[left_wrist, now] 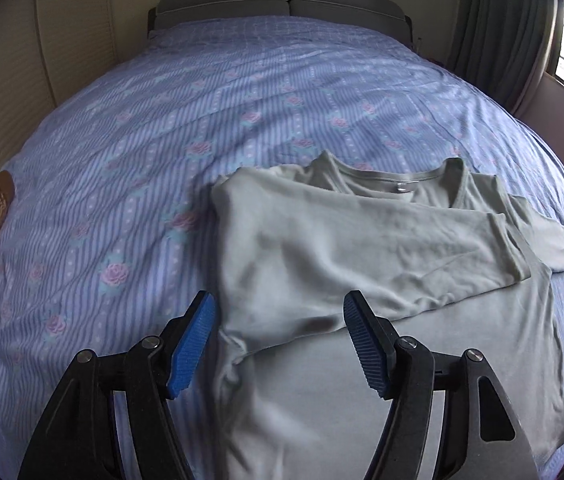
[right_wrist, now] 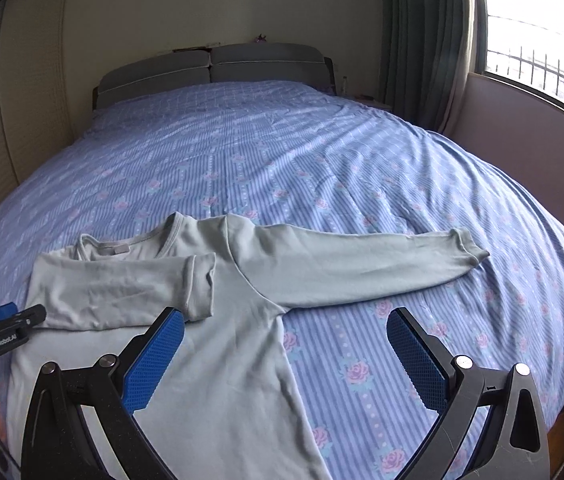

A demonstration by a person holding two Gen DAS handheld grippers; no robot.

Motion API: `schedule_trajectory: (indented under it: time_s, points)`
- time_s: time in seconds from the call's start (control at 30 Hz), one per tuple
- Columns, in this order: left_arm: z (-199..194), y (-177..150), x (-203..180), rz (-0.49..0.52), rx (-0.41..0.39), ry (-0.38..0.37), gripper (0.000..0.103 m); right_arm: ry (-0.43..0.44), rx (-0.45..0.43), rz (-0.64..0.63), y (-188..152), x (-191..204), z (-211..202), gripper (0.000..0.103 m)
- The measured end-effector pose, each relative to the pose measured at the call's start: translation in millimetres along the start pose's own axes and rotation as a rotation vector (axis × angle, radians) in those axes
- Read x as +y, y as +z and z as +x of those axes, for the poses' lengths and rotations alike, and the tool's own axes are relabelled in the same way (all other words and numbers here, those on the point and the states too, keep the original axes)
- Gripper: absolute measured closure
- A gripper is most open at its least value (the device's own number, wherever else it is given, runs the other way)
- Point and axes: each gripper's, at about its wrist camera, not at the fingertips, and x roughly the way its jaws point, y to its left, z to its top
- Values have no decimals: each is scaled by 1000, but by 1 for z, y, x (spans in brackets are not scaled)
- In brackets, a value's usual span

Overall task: Fold small clothes
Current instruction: 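Lay the sleeve on the shirt and open the left tool, then grasp the other sleeve cuff with the right tool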

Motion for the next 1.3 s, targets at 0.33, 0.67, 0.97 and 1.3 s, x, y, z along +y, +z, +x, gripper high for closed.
schedule_trajectory:
  time_s: [0.33, 0.67, 0.97, 1.3]
  points:
    - [13, -18, 32, -51, 13, 7, 34, -60, 36, -112, 9, 44, 63, 0]
    - [-13, -18, 18, -41, -38, 37, 35, -55, 97, -122, -1, 30, 78, 1]
    - [-32, 9, -89, 33, -82, -71, 35, -45, 41, 44, 16, -90, 52, 1]
    - [-18, 27, -247, 135, -62, -187, 35, -33, 81, 285, 23, -258, 87, 52]
